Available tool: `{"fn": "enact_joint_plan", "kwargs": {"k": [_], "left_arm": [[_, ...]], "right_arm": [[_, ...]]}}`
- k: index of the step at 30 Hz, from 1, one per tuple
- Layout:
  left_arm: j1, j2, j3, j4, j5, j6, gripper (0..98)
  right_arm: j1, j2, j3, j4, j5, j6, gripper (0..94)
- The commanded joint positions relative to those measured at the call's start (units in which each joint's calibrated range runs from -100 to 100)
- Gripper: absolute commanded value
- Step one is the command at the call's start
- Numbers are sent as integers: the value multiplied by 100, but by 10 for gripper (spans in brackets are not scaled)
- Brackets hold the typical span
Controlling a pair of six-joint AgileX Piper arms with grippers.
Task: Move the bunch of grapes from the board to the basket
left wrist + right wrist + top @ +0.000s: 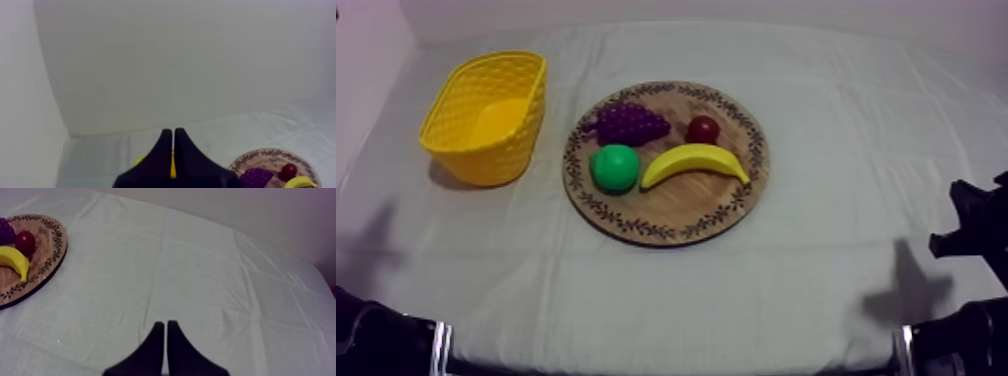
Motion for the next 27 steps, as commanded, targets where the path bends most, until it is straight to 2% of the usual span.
{"fn": "enact_joint_plan", "kwargs": {"k": [1,3,7,10,20,27], "left_arm": [[122,235,-131,-15,39,-26,0],[246,498,-263,-72,58,-8,0],[491,1124,-549,-318,15,155,0],[611,1649,-826,-397,-30,160,0],[905,3428,-1907,-440,-34,13,0],[1181,4563,-3012,-449,609,-239,0]], "right_arm": [[1,-2,-1,1,-1,0,5],[1,-2,-1,1,-1,0,5],[1,-2,-1,1,-1,-1,5],[1,-2,-1,1,-1,0,5],[1,-2,-1,1,-1,0,5],[1,-2,-1,1,-1,0,5]]}}
